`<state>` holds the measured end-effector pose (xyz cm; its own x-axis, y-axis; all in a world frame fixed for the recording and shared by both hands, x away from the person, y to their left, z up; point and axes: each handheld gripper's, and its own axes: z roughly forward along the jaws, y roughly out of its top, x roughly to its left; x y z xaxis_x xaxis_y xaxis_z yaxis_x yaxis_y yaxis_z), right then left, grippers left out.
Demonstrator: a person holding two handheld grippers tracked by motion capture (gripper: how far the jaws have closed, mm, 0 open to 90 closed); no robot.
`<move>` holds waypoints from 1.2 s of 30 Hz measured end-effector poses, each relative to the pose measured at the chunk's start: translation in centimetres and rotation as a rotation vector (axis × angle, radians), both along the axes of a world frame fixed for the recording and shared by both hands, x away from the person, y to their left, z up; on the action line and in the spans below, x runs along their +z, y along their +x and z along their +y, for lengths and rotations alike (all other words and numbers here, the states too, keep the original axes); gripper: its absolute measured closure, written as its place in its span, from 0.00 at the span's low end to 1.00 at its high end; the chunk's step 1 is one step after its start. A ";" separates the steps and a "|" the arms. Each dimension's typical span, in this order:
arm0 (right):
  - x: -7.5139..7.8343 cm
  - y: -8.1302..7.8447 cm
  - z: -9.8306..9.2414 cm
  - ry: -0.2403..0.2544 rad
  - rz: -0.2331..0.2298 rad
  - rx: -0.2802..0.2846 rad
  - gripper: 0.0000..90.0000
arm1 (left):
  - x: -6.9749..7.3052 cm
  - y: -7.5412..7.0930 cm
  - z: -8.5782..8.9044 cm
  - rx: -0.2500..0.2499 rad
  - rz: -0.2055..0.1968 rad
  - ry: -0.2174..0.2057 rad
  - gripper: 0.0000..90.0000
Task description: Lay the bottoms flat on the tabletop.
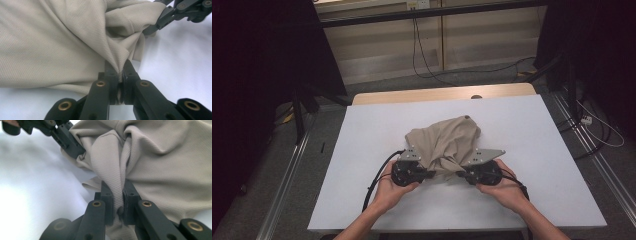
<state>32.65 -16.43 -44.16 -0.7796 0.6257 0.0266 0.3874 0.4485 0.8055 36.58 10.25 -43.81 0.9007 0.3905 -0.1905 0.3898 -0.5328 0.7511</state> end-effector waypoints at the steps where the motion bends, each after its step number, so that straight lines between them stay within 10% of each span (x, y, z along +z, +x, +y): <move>1: 0.0 -0.5 -0.1 0.002 0.002 0.006 0.93 | -0.1 -0.3 0.2 -0.005 0.010 -0.009 0.96; 22: 0.5 -10.6 -2.0 0.076 0.042 0.016 0.86 | 0.2 -7.9 2.7 -0.113 0.047 0.005 0.96; 29: 1.5 -9.5 -2.2 0.105 0.028 -0.042 0.59 | 1.0 -8.6 4.6 -0.052 0.056 -0.057 0.74; 36: 2.6 -6.7 -3.5 0.139 0.009 -0.110 0.46 | 2.1 -5.6 5.3 0.039 -0.024 -0.063 0.55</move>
